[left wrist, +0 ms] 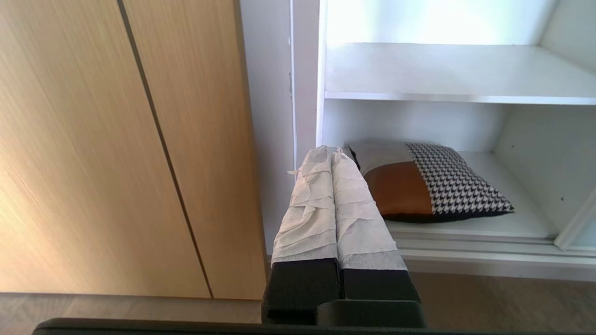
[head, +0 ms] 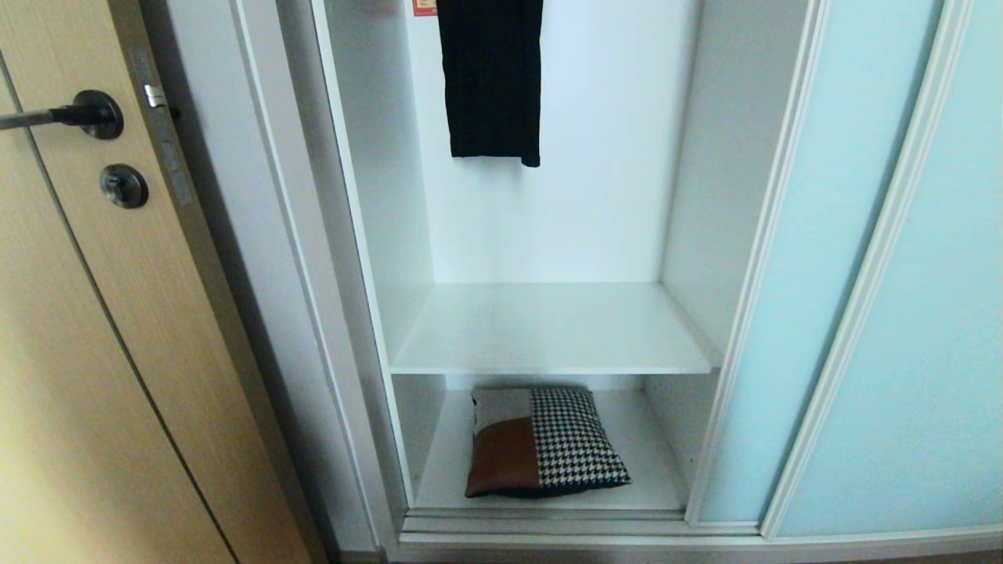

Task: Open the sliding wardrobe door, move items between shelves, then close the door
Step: Open the door

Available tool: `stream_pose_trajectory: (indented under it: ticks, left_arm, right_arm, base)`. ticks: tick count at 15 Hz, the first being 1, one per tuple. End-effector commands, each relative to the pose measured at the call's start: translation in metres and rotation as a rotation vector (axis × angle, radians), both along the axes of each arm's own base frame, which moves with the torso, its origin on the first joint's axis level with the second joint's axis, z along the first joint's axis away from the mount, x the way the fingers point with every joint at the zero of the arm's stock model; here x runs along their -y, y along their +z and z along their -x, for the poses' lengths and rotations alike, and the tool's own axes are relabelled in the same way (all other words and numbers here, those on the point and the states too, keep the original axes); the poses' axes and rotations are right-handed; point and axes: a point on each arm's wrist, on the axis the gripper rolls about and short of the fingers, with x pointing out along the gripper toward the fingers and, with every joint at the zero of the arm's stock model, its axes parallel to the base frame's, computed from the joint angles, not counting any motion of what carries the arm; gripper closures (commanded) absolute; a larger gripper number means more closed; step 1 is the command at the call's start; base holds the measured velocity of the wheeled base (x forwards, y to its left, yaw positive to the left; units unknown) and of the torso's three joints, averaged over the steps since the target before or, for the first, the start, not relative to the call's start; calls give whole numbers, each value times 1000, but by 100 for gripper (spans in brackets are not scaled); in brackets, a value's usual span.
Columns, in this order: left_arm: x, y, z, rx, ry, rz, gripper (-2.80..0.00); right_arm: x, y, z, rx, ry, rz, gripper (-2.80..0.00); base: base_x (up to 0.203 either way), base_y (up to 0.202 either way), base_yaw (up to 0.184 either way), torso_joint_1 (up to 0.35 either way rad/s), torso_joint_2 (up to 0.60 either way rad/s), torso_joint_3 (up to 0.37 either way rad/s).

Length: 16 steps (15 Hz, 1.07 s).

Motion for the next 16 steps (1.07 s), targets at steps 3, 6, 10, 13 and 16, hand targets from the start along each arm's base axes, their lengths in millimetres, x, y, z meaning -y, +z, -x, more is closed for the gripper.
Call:
stream_pose_trajectory:
  ticks: [3,6,10,13,16]
  left_arm:
    - [0,0,0,-1,1,4,0]
    - [0,0,0,-3,0,3,0]
    - [0,0,0,-1,2,7,0]
    - [0,0,0,-1,2,11,0]
    - [0,0,0,-1,2,13,0]
  right_arm:
    - [0,0,0,-1,-1,0,0]
    - [0,0,0,-1,-1,0,0]
    - [0,0,0,-1,1,0,0]
    - [0,0,0,-1,1,0,0]
    - [0,0,0,-1,-1,0,0]
  base:
    - [0,0,0,0,0,0]
    - [0,0,0,0,0,0]
    - [0,0,0,1,1,-17]
    - [0,0,0,3,1,-152]
    - [0,0,0,2,3,-187]
